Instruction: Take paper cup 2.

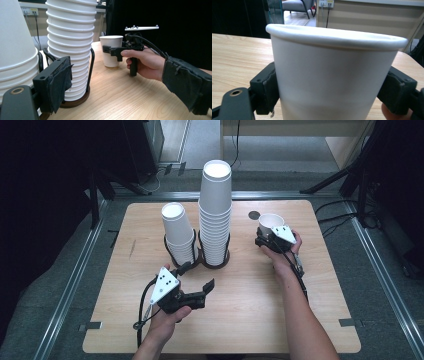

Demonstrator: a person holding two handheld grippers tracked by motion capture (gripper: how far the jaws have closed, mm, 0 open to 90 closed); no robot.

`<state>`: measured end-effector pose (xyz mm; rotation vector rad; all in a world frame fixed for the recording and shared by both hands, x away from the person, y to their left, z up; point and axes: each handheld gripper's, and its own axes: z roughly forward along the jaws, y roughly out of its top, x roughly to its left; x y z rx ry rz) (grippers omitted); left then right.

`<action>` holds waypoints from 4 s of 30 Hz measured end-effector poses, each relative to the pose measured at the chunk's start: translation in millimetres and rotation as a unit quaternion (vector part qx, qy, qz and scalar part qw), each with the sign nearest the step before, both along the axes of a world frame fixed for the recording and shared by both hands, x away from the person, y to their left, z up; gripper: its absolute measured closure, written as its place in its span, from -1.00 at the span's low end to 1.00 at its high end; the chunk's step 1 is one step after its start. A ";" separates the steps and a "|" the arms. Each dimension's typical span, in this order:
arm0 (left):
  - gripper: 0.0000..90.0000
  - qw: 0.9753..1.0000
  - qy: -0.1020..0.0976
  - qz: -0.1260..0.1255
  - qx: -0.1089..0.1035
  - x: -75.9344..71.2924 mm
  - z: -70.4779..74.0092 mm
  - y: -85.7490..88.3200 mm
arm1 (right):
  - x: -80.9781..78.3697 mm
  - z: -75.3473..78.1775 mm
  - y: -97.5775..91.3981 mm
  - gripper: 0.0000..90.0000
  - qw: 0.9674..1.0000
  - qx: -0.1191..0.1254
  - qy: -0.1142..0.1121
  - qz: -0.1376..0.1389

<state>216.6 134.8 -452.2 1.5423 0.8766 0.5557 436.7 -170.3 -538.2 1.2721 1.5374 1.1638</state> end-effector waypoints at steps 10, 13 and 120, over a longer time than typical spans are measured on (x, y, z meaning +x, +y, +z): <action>-0.79 1.000 0.000 -0.001 0.000 0.0 0.0 -0.1 | -1.8 2.5 -1.3 -0.67 1.000 0.011 0.014 -0.007; -0.79 1.000 0.000 0.000 -0.002 0.1 0.0 0.2 | -4.1 3.4 -0.9 -0.68 1.000 0.011 0.020 -0.006; -0.83 0.996 -0.014 0.087 0.034 69.0 21.9 -22.8 | -110.7 206.7 63.4 -1.00 0.969 0.085 -0.083 0.217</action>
